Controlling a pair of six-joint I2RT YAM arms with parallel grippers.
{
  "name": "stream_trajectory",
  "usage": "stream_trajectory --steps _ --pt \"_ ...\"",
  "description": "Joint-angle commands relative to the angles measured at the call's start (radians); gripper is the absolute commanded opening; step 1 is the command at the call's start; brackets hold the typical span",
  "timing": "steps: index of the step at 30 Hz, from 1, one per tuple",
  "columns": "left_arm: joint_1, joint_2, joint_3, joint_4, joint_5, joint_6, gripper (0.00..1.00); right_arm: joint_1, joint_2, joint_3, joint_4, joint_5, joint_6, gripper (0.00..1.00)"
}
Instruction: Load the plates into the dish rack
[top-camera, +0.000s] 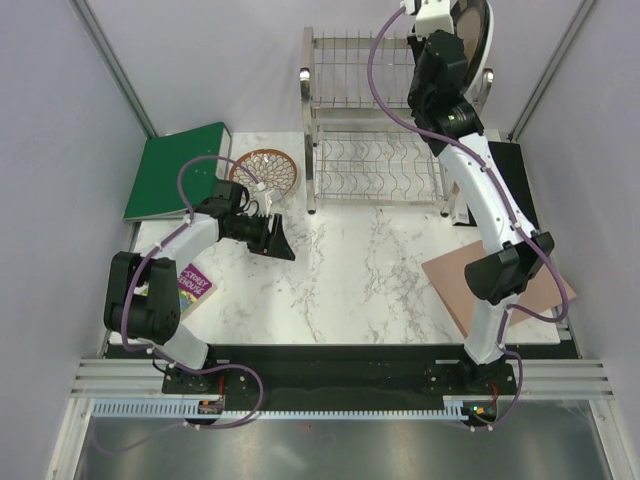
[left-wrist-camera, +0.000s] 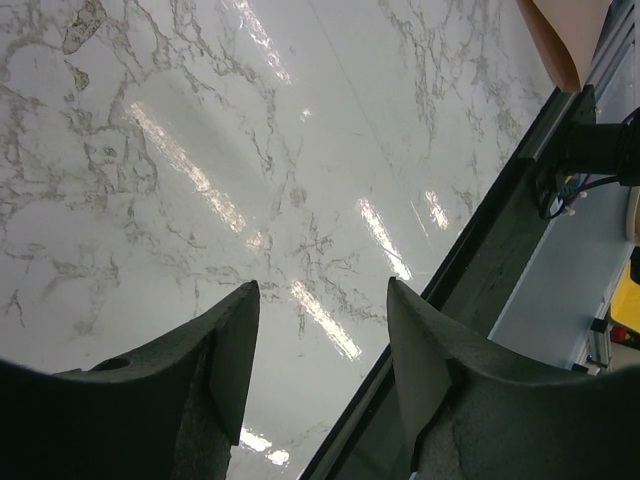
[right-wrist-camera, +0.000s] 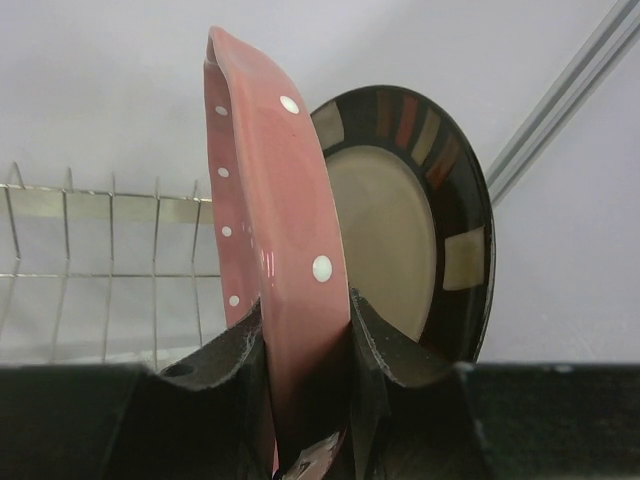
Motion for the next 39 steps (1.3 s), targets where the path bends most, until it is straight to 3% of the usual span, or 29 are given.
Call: stream_trajectory --steps 1,16,18,22,28,39 --pt "-0.004 0.011 -0.012 0.043 0.042 0.021 0.61 -0.01 -0.009 0.072 0.119 0.01 -0.082 0.0" --pt "-0.004 0.022 -0.016 0.048 0.039 0.02 0.61 -0.01 0.051 0.073 0.08 0.014 -0.054 0.0" --pt "-0.002 0.014 -0.008 0.049 0.022 0.024 0.61 -0.012 0.064 0.078 0.08 0.02 -0.057 0.09" --pt "0.001 0.02 0.046 0.043 -0.051 0.056 0.61 -0.01 0.063 0.078 0.08 0.011 -0.053 0.42" --pt "0.011 0.071 0.185 0.02 -0.128 0.09 0.61 0.005 0.012 0.064 0.125 -0.001 -0.1 0.56" --pt "0.088 0.241 0.458 0.042 -0.258 0.043 0.61 0.083 -0.184 0.012 0.29 0.008 -0.159 0.6"
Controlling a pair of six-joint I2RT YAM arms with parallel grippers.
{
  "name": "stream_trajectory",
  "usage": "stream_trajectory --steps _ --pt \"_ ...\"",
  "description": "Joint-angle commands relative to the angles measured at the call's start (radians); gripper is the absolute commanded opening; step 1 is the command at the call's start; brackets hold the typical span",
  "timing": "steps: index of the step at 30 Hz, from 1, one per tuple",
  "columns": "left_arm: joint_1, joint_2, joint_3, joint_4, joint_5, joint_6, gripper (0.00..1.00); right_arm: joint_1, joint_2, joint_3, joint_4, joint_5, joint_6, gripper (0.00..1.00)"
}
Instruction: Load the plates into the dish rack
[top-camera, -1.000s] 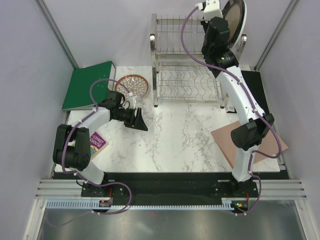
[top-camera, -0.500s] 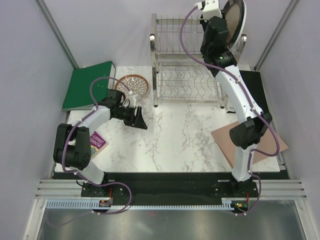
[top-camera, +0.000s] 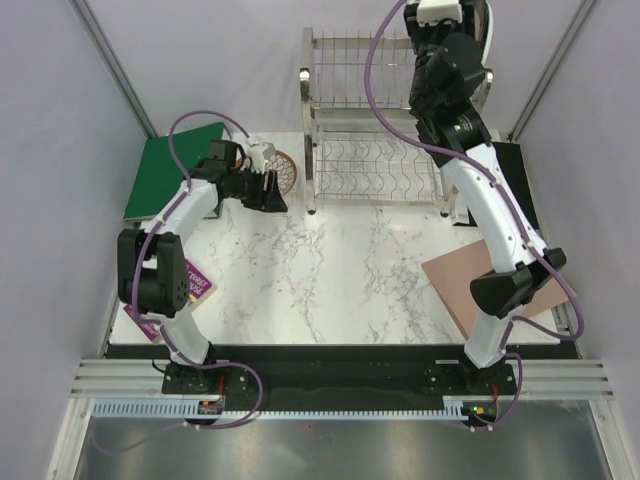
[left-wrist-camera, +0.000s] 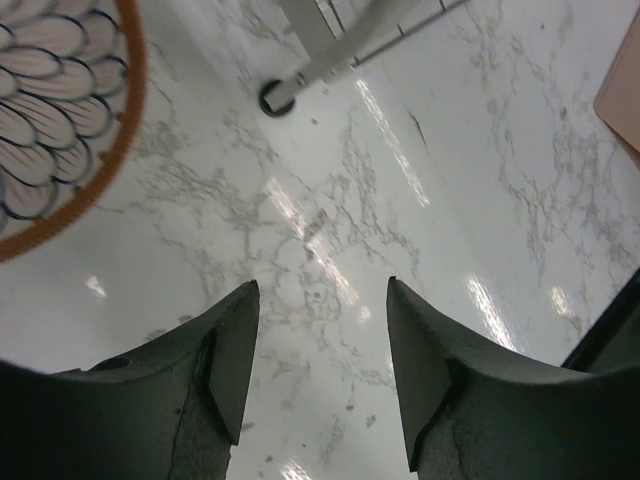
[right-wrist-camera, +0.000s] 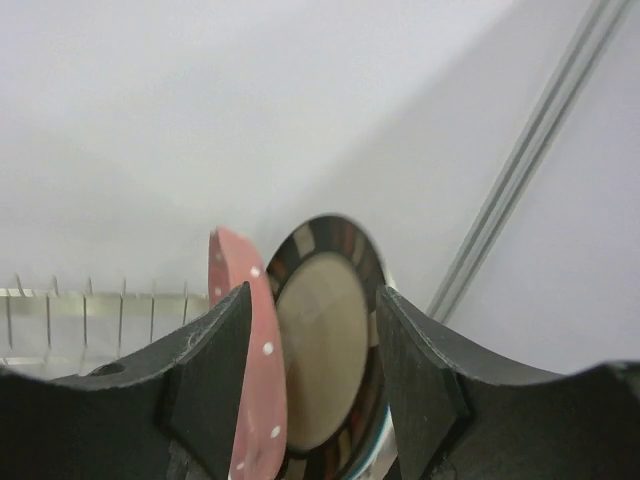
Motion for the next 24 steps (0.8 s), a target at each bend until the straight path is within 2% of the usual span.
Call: stream_trajectory --steps 1,6,8,10,13,15,18,20,22,24 --pt "0.064 0.093 0.176 0.028 -0.068 -0.008 0.61 0.013 -0.131 0.02 0.162 0.015 -0.008 0.6" --pt "0.1 0.182 0.285 0.026 -0.065 -0.033 0.61 0.01 -0.185 0.002 0.267 -0.002 -0.028 0.58" --pt "0.101 0.206 0.314 0.026 -0.069 -0.037 0.61 0.01 -0.206 -0.038 0.279 -0.034 -0.043 0.63" --pt "0.101 0.228 0.342 0.028 -0.068 -0.051 0.61 0.01 -0.211 -0.038 0.188 -0.114 -0.057 0.72" --pt "0.101 0.23 0.353 0.025 -0.053 -0.066 0.6 0.007 -0.202 0.007 0.053 -0.195 -0.054 0.68" --pt "0.101 0.228 0.35 0.028 -0.048 -0.066 0.6 0.007 -0.18 0.031 0.034 -0.186 -0.048 0.69" --pt "0.101 0.24 0.359 0.034 -0.062 -0.048 0.61 0.008 -0.168 0.025 0.057 -0.166 -0.042 0.78" --pt "0.101 0.275 0.385 0.04 -0.06 -0.028 0.6 0.008 -0.179 0.008 0.044 -0.2 0.009 0.79" --pt "0.101 0.308 0.432 0.034 -0.071 -0.022 0.56 0.014 -0.183 -0.006 -0.001 -0.232 0.056 0.8" --pt "0.101 0.378 0.504 0.009 -0.077 -0.025 0.3 0.019 -0.18 -0.001 -0.041 -0.258 0.101 0.78"
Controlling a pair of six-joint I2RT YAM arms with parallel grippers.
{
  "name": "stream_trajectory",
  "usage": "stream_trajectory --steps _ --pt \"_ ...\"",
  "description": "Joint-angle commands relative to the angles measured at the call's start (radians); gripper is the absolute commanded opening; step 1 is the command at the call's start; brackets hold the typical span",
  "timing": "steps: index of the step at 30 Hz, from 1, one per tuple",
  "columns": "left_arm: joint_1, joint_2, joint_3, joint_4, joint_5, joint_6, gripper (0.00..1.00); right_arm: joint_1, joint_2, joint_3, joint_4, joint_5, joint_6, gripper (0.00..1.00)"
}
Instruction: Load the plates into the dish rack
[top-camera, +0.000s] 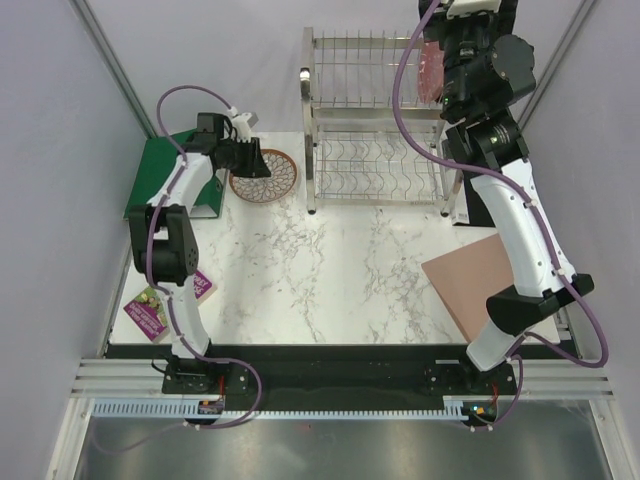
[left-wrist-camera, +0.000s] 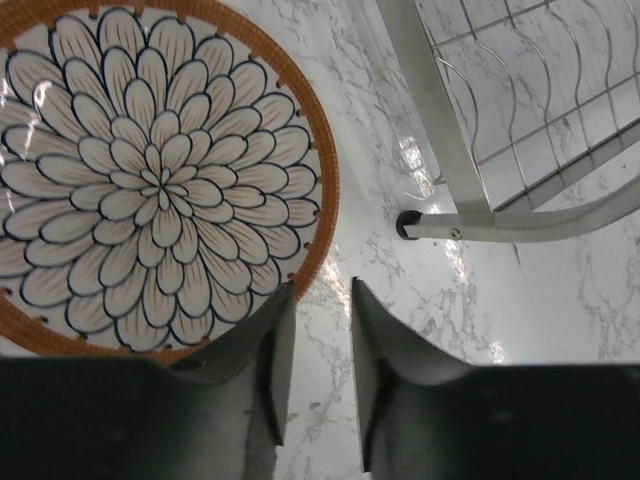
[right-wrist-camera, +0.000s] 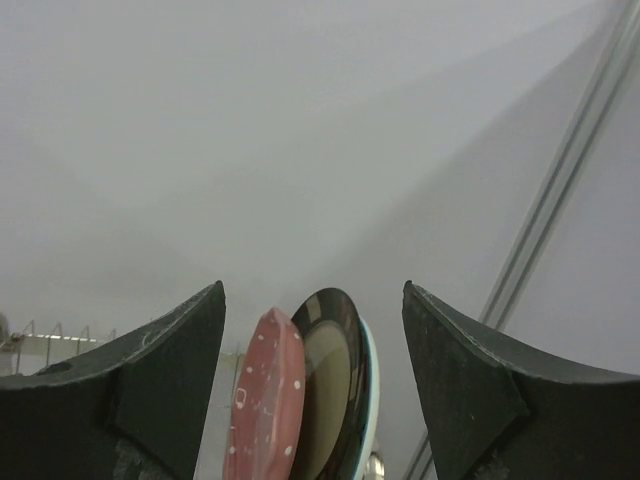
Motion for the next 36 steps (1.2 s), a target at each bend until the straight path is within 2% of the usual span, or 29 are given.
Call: stream_trajectory --steps 1,2,6,12,16,17,18,23,26,31,36 --pt "-0.001 0.124 0.149 -0.039 -0.019 -0.013 0.19 0.017 -0.015 0.011 -0.09 -0.074 0.104 0.78" --pt "-0.001 0.15 0.178 -0.059 -0.033 -0.028 0.03 0.018 -0.018 0.01 -0.103 -0.081 0.114 0.77" --pt "-0.006 0.229 0.241 -0.073 -0.082 -0.056 0.02 0.023 -0.065 -0.082 -0.126 -0.115 0.131 0.69" --pt "-0.02 0.279 0.241 -0.09 -0.182 -0.125 0.02 0.029 -0.192 -0.319 -0.167 -0.164 0.202 0.7" --pt "-0.03 0.272 0.195 -0.101 -0.217 -0.139 0.02 0.031 -0.35 -0.556 -0.163 -0.386 0.271 0.71" --pt "-0.033 0.272 0.179 -0.104 -0.228 -0.14 0.02 0.031 -0.369 -0.628 -0.163 -0.407 0.295 0.71" --pt "-0.038 0.272 0.171 -0.114 -0.24 -0.145 0.02 0.038 -0.395 -0.654 -0.178 -0.416 0.364 0.71" --pt "-0.05 0.256 0.1 -0.128 -0.265 -0.149 0.02 0.04 -0.453 -0.817 -0.25 -0.518 0.495 0.72" --pt "-0.058 0.252 0.077 -0.131 -0.288 -0.137 0.02 0.038 -0.493 -0.893 -0.273 -0.555 0.521 0.76" --pt "-0.076 0.226 0.027 -0.174 -0.266 -0.111 0.02 0.04 -0.555 -0.977 -0.298 -0.577 0.544 0.77" --pt "-0.093 0.132 -0.11 -0.199 -0.211 -0.116 0.02 0.04 -0.596 -1.044 -0.307 -0.585 0.556 0.78"
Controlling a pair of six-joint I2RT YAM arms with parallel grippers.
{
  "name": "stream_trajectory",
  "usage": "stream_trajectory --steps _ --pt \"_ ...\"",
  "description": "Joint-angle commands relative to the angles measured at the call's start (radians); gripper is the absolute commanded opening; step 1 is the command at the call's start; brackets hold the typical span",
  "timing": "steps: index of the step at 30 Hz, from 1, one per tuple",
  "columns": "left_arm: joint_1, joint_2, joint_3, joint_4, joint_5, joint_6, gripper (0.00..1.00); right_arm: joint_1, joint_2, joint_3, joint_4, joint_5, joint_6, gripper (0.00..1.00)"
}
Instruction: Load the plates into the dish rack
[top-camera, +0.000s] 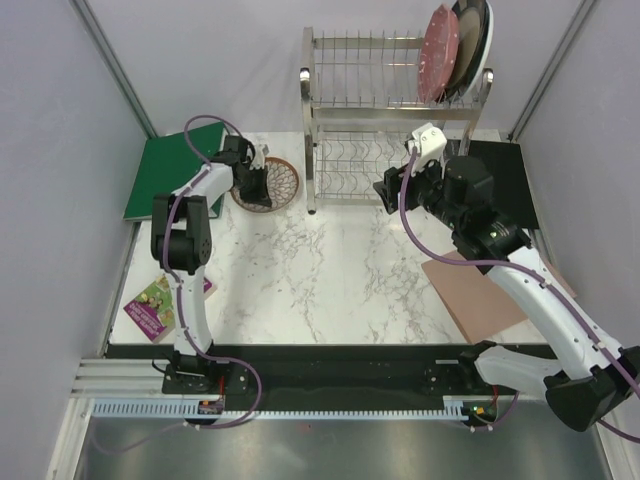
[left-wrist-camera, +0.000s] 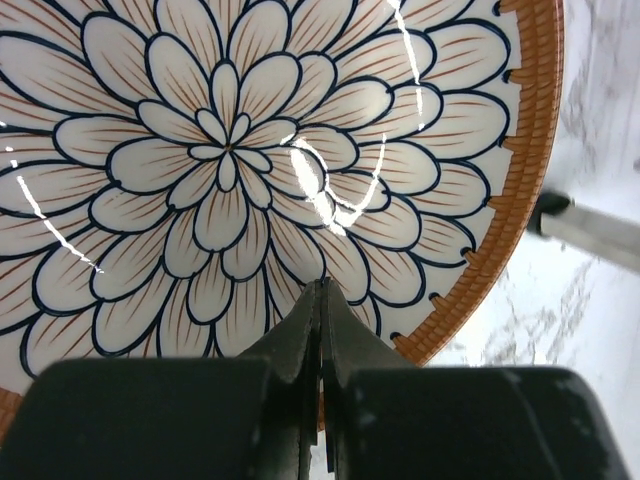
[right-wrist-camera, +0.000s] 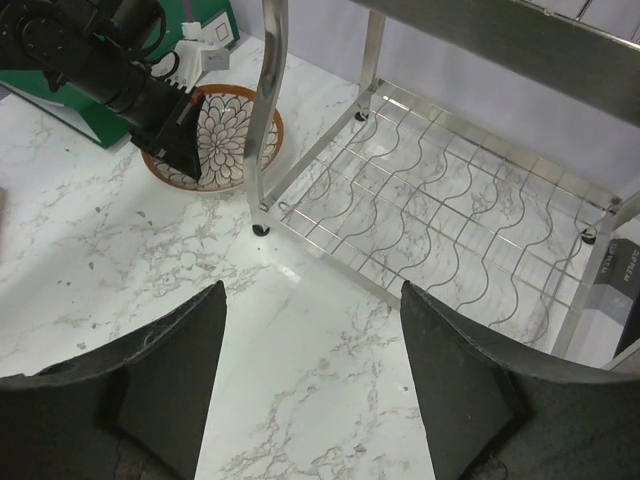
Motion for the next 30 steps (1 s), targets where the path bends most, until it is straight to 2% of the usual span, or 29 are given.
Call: stream_trajectory --steps 1,9,13,16,20,23,26,27,30 --pt "-0.03 -0.08 -0.165 -0.154 0.038 0.009 0.02 0.001 -0.06 -0.046 0.007 -0.037 0.04 0.78" --pt "-0.085 -0.279 -0.418 -0.154 0.096 0.023 0.02 0.002 -0.108 -0.126 0.001 -0.098 0.103 0.8" --pt "-0.144 -0.42 -0.604 -0.132 0.114 0.007 0.02 0.002 -0.128 -0.196 0.0 -0.184 0.154 0.81" --pt "-0.197 -0.556 -0.71 -0.097 0.114 -0.007 0.02 0.002 -0.131 -0.226 -0.005 -0.193 0.187 0.81" --pt "-0.269 -0.705 -0.802 -0.071 0.152 -0.014 0.02 -0.001 -0.128 -0.253 -0.02 -0.227 0.209 0.84" --pt "-0.277 -0.793 -0.85 -0.034 0.18 -0.033 0.02 0.002 -0.128 -0.285 -0.039 -0.291 0.22 0.85" --pt "-0.27 -0.94 -0.853 -0.025 0.09 -0.048 0.29 0.002 -0.132 -0.348 -0.04 -0.325 0.223 0.86" --pt "-0.257 -0.996 -0.847 -0.031 0.07 -0.051 0.42 0.001 -0.129 -0.377 -0.036 -0.35 0.227 0.86" --pt "-0.139 -1.058 -0.86 -0.035 0.001 -0.082 0.65 0.002 -0.099 -0.417 0.019 -0.39 0.289 0.89"
